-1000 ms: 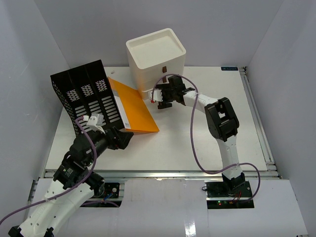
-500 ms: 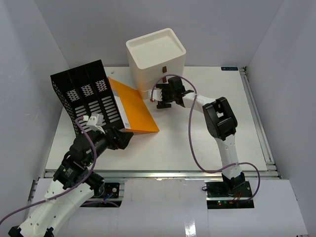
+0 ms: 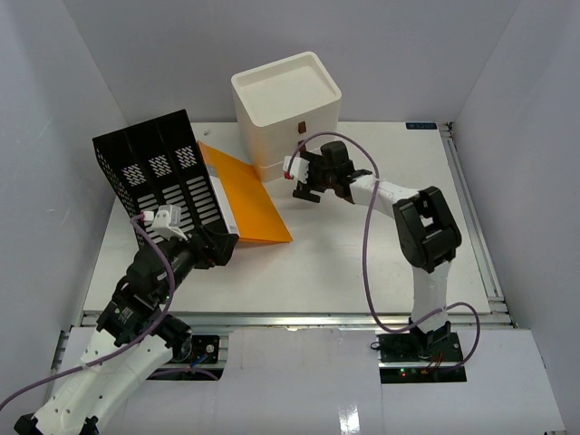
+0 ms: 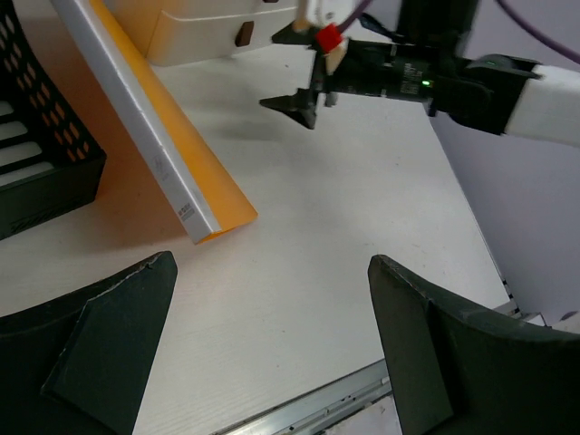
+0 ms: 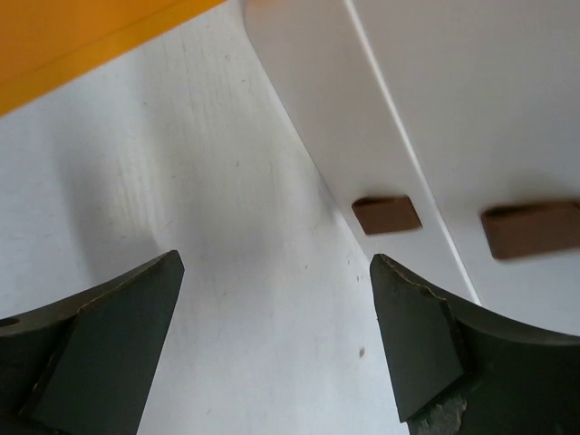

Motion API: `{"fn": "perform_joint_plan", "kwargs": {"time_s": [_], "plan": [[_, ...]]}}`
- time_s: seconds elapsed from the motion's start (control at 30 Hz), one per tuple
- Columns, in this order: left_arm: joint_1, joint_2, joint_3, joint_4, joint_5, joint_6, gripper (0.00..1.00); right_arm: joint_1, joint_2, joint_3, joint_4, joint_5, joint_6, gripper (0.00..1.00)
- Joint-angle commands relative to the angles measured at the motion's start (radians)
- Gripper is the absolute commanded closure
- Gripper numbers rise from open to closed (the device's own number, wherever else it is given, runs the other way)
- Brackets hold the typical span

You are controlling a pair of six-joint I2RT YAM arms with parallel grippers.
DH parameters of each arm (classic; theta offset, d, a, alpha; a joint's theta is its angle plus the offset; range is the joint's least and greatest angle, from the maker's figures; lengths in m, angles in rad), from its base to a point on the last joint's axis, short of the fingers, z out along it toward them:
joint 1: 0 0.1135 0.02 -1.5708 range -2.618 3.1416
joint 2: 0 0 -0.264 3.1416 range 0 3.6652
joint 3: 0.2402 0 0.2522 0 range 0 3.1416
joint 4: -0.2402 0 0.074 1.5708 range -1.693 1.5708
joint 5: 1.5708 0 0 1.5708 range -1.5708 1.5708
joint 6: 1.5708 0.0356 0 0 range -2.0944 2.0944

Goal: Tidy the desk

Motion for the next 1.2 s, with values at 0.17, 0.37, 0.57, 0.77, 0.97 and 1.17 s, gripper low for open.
{"fn": "perform_joint_plan", "kwargs": {"time_s": [0.17, 0.37, 0.57, 0.77, 0.97, 1.17], "plan": [[0.005, 0.323, 0.216, -0.062, -0.13, -0.078, 0.02, -0.081, -0.569, -0.377, 0.119, -0.087, 0.309, 0.1], [0.016, 0.546, 0.342, -0.11, -0.183, -0.033, 0.04, -0.221, -0.757, -0.51, 0.071, -0.294, 0.625, 0.1], [0.057, 0.68, 0.413, -0.165, -0.235, -0.009, 0.06, -0.342, -0.94, -0.744, 0.186, -0.425, 0.701, 0.1], [0.136, 0.762, 0.447, -0.151, -0.227, 0.035, 0.07, -0.467, -1.016, -0.832, 0.246, -0.52, 0.762, 0.1], [0.3, 0.883, 0.487, -0.095, -0.042, 0.088, 0.09, -0.524, -1.029, -0.871, 0.283, -0.582, 0.802, 0.1], [0.374, 1.027, 0.621, -0.097, 0.161, 0.105, 0.22, -0.59, -1.048, -0.899, 0.321, -0.622, 0.829, 0.1]]}}
